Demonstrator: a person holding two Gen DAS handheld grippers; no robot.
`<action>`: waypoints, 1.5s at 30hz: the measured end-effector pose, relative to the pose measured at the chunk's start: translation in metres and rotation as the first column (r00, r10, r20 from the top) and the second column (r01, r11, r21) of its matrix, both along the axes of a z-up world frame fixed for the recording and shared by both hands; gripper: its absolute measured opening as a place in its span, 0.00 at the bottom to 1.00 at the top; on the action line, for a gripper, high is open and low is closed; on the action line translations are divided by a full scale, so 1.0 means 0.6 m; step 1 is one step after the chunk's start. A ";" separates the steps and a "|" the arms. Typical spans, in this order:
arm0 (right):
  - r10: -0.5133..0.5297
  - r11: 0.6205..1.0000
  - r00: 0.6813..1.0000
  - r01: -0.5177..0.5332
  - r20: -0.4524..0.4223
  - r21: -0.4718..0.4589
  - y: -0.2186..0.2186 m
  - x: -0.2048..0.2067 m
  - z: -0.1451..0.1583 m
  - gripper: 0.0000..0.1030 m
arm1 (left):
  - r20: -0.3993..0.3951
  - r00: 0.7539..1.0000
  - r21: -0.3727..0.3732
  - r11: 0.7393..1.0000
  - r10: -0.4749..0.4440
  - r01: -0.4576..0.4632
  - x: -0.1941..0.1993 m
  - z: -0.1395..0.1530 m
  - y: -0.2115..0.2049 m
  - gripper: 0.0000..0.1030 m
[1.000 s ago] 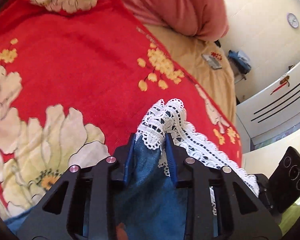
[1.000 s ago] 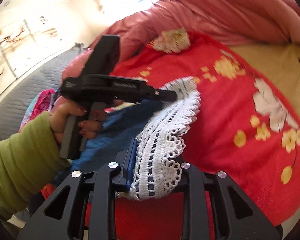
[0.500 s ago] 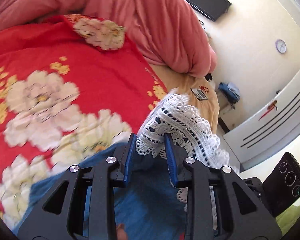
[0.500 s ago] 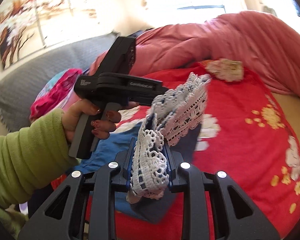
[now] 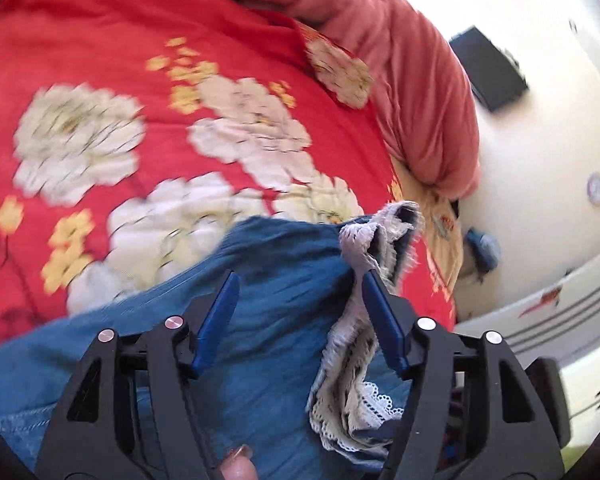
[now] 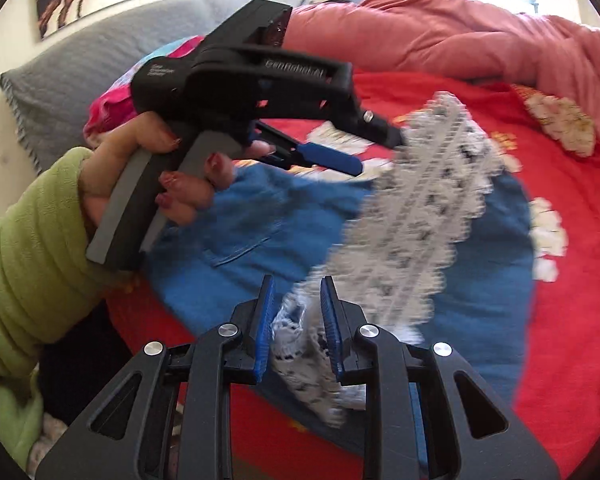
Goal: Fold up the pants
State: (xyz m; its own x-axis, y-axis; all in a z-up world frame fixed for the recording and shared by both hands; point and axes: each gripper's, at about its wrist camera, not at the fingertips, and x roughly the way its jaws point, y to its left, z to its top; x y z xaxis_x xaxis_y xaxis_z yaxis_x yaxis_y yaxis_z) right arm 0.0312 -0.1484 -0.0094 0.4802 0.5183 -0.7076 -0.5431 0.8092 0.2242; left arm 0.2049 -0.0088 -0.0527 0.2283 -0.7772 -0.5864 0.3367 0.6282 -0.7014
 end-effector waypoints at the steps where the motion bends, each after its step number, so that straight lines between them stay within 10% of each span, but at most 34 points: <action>1: 0.014 1.000 1.000 -0.014 -0.004 -0.011 0.010 -0.002 -0.005 0.21 | -0.014 1.000 -0.028 1.000 0.013 -0.014 -0.001 -0.009 0.011 0.63; 6: 0.042 0.997 0.999 -0.039 0.033 -0.068 0.021 -0.026 -0.001 0.22 | -0.053 0.998 -0.102 0.994 0.021 -0.027 -0.002 -0.022 0.021 0.71; 21: -0.032 0.985 0.988 0.056 0.151 -0.161 -0.008 -0.086 0.012 0.56 | -0.116 0.992 0.074 0.997 0.038 -0.029 0.009 -0.015 -0.068 0.76; 34: -0.031 0.969 0.990 0.063 0.135 -0.240 -0.004 -0.063 -0.021 0.41 | -0.155 0.986 0.151 0.988 0.067 -0.043 -0.011 -0.016 -0.046 0.75; 45: -0.015 0.971 0.990 0.048 0.140 -0.236 0.001 -0.065 -0.034 0.50 | -0.203 0.968 0.132 0.984 0.146 -0.121 0.000 -0.008 -0.058 0.75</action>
